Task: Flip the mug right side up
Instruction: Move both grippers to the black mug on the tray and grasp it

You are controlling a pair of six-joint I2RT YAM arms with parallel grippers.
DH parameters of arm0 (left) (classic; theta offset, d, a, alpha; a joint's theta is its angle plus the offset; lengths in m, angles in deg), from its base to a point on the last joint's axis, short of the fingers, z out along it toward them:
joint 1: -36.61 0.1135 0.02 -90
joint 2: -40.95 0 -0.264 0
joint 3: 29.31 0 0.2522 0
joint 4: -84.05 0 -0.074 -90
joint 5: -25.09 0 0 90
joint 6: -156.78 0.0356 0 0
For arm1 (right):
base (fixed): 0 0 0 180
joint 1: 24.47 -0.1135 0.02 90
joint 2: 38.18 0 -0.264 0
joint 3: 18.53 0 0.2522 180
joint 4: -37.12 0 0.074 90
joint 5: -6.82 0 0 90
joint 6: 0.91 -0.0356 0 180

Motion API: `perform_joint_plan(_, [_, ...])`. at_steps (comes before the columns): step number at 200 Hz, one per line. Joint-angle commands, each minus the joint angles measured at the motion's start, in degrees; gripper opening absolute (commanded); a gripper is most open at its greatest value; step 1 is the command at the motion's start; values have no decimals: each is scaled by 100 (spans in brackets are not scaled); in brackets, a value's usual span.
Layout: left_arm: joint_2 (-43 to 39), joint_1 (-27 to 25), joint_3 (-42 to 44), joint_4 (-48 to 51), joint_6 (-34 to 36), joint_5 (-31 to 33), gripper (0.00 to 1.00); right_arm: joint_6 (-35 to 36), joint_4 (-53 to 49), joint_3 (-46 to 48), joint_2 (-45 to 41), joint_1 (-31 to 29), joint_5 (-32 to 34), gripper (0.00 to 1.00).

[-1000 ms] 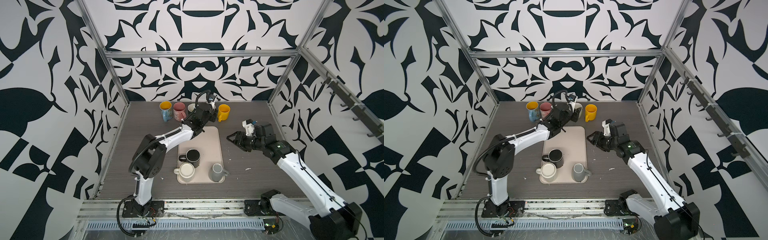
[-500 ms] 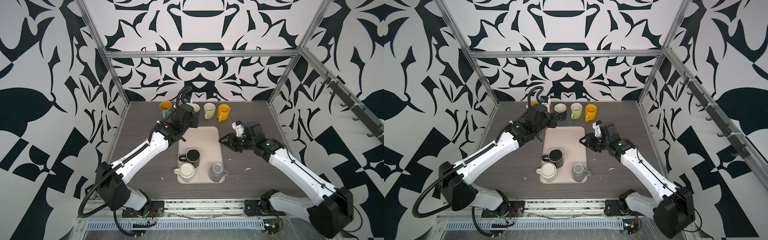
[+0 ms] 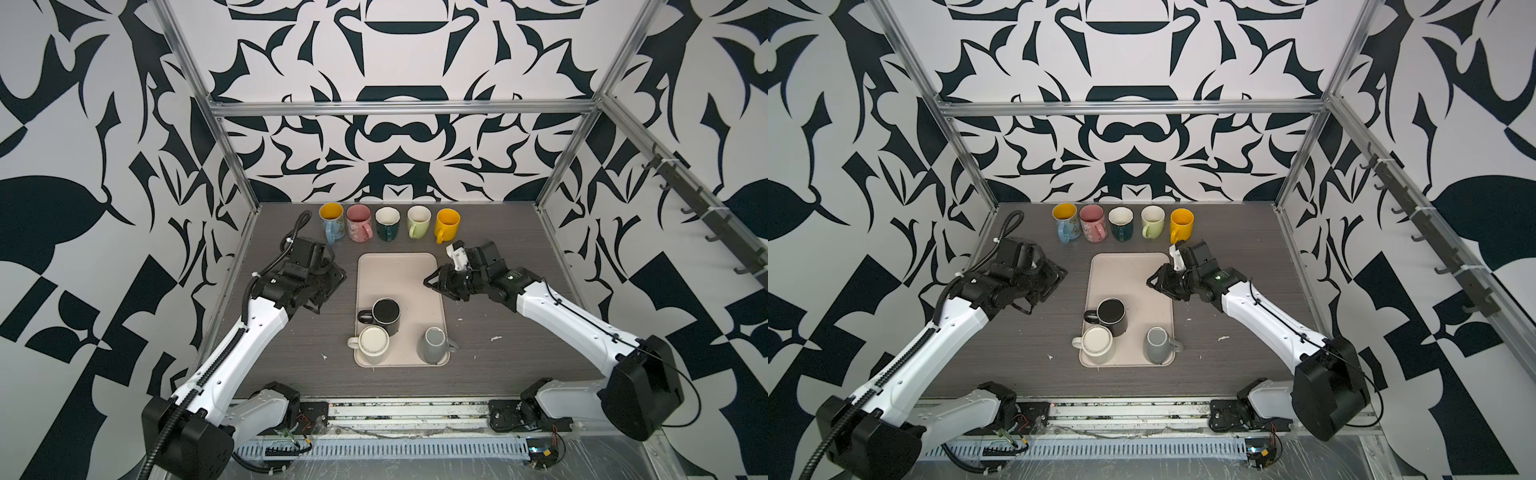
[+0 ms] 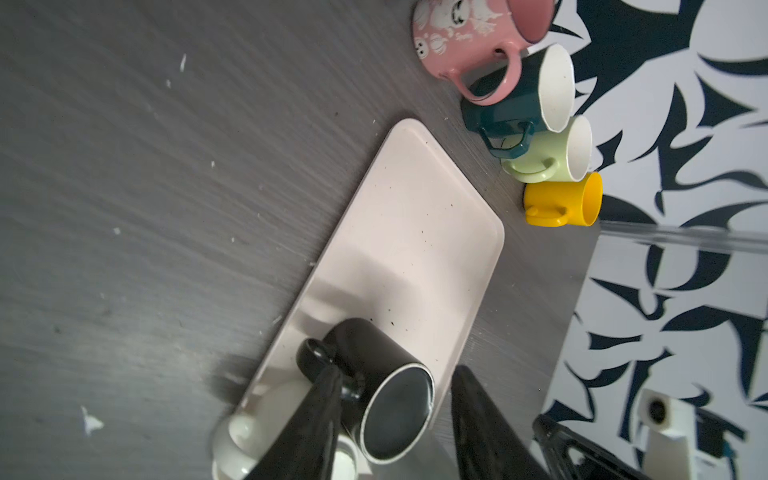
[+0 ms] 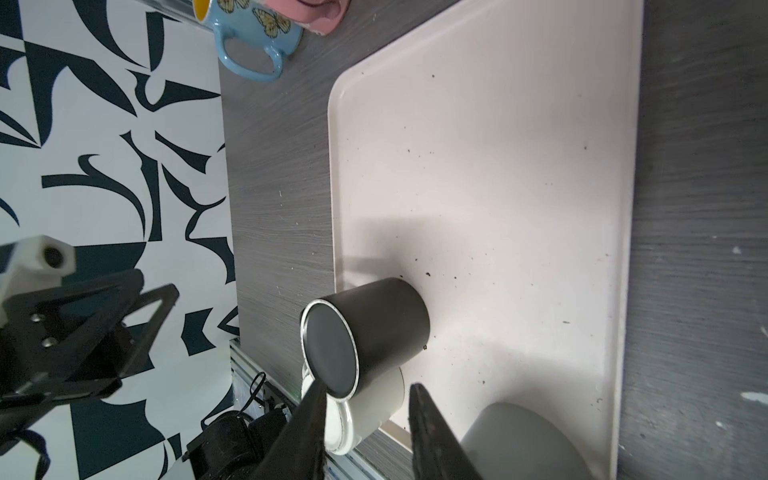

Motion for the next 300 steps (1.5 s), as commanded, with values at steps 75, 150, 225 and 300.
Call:
perform_joint_plan(75, [51, 33, 1298, -454, -3858, -1715, 39, 183, 171, -167, 137, -28, 259, 37])
perform_joint_plan(150, [-17, 30, 1741, -976, -4766, -1814, 43, 227, 162, -134, 238, -26, 313, 37])
perform_joint_plan(225, [331, 12, 1715, -1263, -4790, -2008, 42, 224, 198, -81, 317, -26, 290, 37])
perform_joint_plan(300, [803, -40, 1598, -1497, -4711, -2167, 42, 202, 216, -107, 420, -34, 252, 37])
